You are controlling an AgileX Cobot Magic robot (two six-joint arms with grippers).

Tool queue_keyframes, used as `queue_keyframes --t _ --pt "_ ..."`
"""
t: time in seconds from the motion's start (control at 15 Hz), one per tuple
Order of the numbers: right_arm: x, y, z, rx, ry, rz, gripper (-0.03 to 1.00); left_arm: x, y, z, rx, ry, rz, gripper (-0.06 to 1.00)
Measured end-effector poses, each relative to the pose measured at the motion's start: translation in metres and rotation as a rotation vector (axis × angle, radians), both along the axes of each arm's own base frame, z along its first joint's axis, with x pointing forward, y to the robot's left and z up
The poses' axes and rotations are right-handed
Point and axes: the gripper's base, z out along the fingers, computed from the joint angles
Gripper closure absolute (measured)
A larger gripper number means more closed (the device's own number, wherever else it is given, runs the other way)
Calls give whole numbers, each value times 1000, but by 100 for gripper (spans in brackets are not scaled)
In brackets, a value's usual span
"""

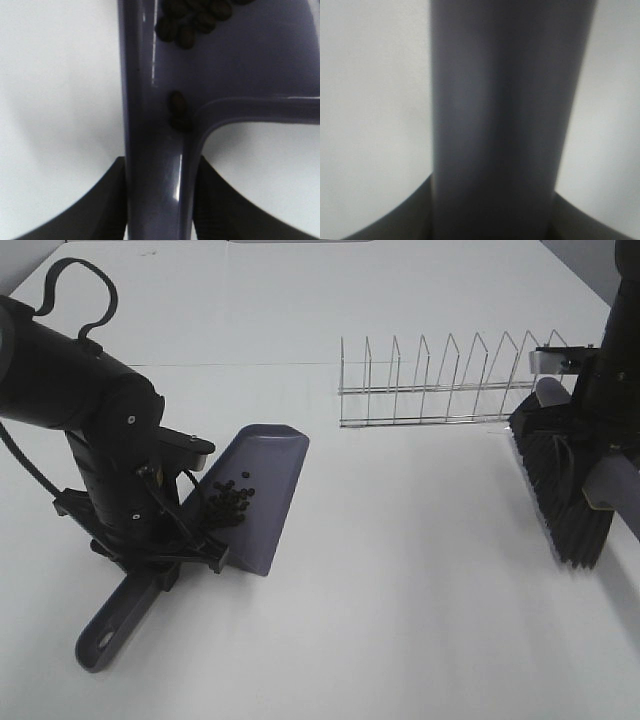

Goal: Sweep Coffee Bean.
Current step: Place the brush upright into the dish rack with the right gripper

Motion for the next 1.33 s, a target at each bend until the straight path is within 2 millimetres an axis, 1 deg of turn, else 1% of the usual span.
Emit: queue_keyframes --t 0.13,0.27,0.4,0.73,0.93,1.07,1.33 --pt "10 0 -14 1 21 9 67 0 0 0 0 0 0 62" --pt "24 -1 -21 -14 8 22 67 0 0 0 1 2 0 62" --pt "40 -3 -23 -41 -22 41 67 0 0 0 3 4 1 62" --pt "68 -6 -32 -53 -57 42 67 0 0 0 4 7 1 62" --pt "78 -9 -35 -56 -65 37 67 0 0 0 4 7 2 62" --pt "83 -19 -38 -47 -72 36 67 0 0 0 5 10 4 62" --pt "88 -20 -36 -17 -90 58 67 0 0 0 3 11 7 62"
